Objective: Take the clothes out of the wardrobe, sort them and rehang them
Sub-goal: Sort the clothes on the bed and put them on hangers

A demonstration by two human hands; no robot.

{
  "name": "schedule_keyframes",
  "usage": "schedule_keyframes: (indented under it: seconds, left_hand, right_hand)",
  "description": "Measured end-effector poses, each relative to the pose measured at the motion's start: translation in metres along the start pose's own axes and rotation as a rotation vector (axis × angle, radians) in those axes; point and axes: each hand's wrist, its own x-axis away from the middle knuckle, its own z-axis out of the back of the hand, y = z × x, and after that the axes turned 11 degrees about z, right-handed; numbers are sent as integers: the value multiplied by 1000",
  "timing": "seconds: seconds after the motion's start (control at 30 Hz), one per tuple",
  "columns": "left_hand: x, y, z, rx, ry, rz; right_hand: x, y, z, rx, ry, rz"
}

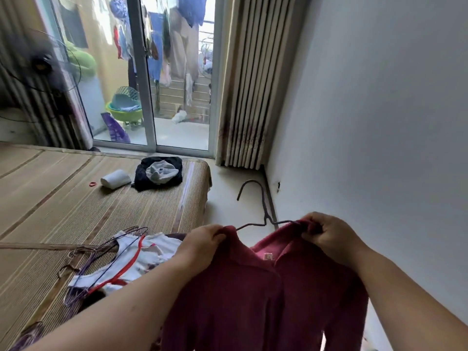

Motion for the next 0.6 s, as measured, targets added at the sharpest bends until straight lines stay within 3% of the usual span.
schedule_keyframes:
  seconds: [0.27, 0.4, 0.6]
  left_hand:
    - [-138, 3, 30, -3, 217, 48]
    - [-217, -6, 39, 16, 324, 147]
    - [-318, -19, 59, 75, 456, 336]
  right_hand:
    - [-183, 51, -5, -100, -125, 97]
    - [-294, 81, -18, -124, -229, 209]
    - [-454, 103, -43, -150, -220, 339]
